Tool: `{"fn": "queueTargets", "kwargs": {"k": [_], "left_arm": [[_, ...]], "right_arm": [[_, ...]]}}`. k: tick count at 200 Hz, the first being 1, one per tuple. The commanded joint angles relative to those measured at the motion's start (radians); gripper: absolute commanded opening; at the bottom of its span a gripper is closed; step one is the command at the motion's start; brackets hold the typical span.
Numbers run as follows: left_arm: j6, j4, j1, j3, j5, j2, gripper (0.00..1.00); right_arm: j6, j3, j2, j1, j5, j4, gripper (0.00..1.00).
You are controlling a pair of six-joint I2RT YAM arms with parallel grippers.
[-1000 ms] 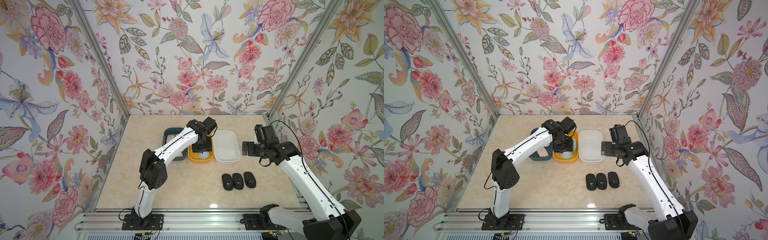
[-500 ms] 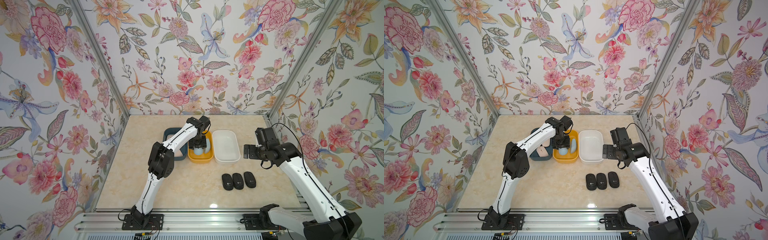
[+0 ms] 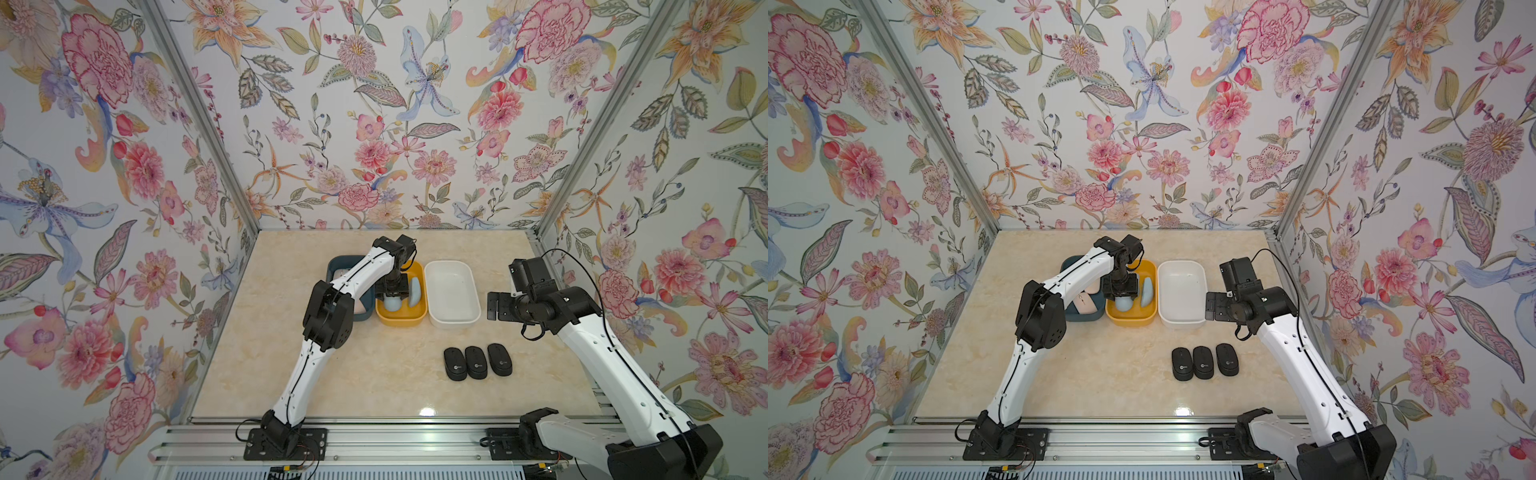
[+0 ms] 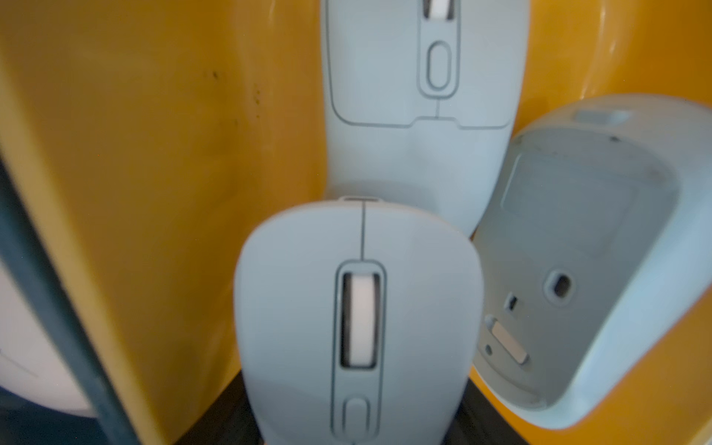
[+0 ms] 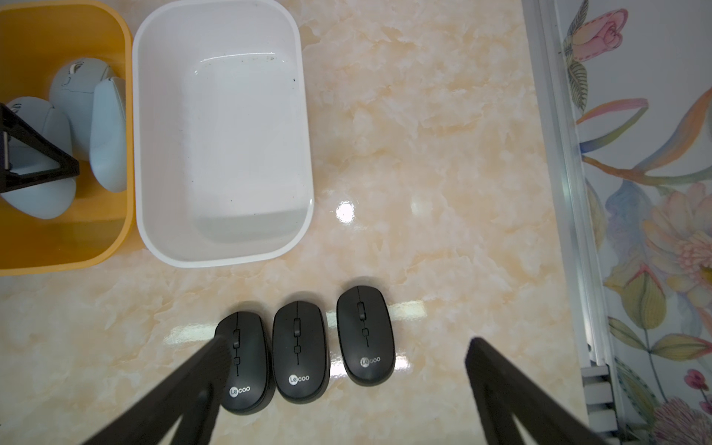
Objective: Place the mice by color into the storage box
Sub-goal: Place the mouse in the storage box.
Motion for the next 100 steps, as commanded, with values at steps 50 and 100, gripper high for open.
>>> {"fn": "queueTargets", "kwargs": {"k": [50, 100], "left_arm": [[0.020, -0.021, 0.011, 0.056, 0.000, 0.060, 0.67], [0.027, -0.019, 0.012, 0.057, -0.011, 0.042, 0.74]], "right_arm": [[0.070, -0.075, -0.055, -0.005, 0.020, -0.082, 0.98], [0.090, -0.097, -0.068, -0.004, 0.008, -0.088, 0.97]]}}
